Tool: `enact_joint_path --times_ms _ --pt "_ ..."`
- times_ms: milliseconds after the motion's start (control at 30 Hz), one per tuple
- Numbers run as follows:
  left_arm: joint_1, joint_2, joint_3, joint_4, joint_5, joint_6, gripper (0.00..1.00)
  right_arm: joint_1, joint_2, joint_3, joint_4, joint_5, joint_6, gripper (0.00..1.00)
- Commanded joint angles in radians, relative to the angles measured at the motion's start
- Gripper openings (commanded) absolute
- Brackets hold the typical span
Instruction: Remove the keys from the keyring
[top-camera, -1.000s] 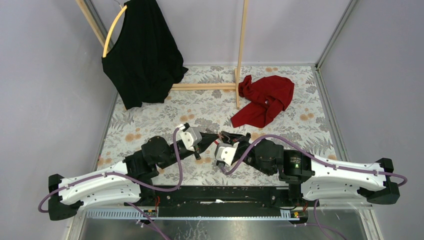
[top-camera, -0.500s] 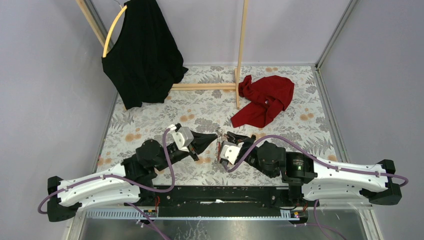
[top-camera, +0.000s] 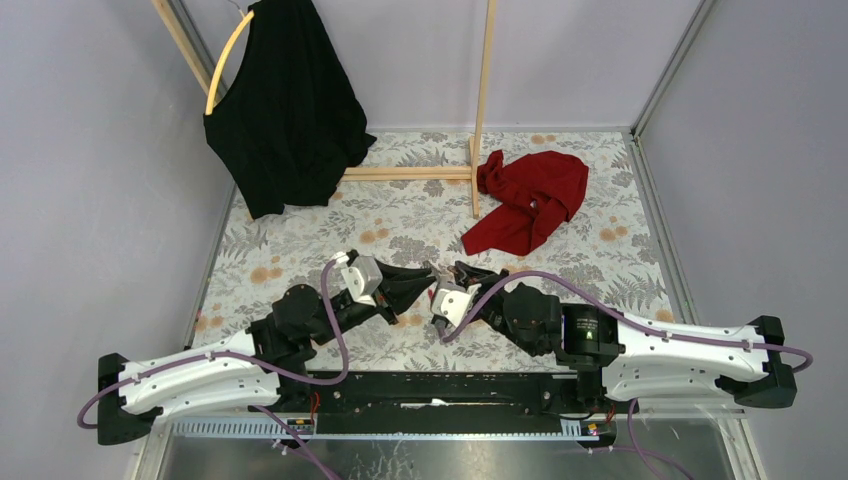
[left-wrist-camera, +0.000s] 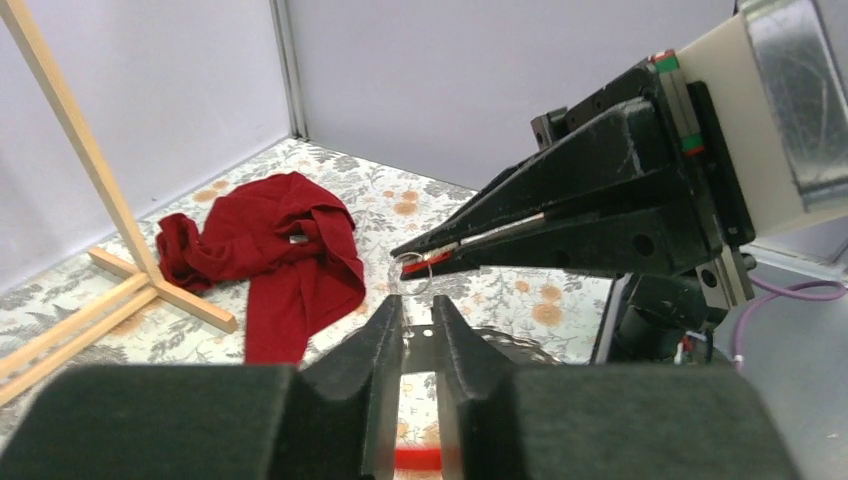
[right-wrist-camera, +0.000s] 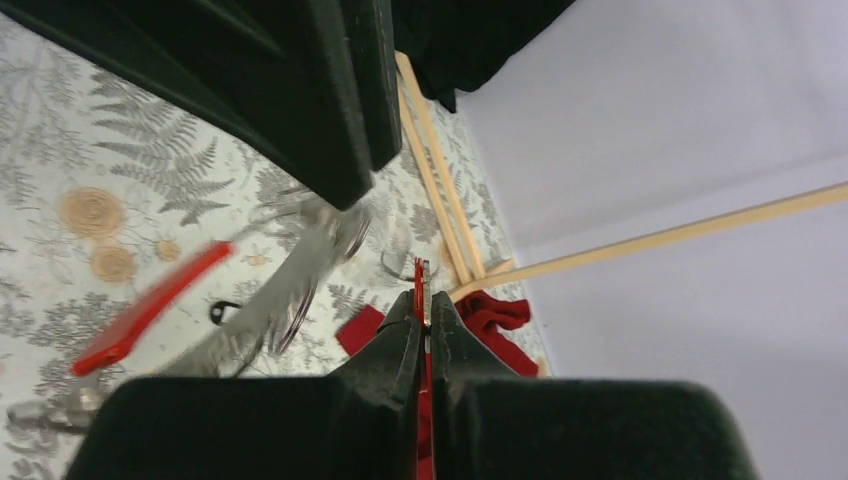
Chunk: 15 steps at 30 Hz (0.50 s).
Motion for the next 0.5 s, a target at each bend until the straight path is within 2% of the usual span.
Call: enact_joint_path --times_ms 0,133,467 --pt "0.002 -0.003 0.043 0.019 0.003 0.01 0.27 0.0 0.001 0.073 0.052 0.074 -0.102 0.0" --pt "0.002 0.005 0.066 -0.014 -0.009 0.041 0.32 0.001 0.011 0.094 0.061 0.052 -0.147 0.0" --pt "0.002 0.041 0.136 -0.074 -0.01 0.132 0.32 0.001 -0.004 0.111 0.039 -0.002 -0.144 0.0"
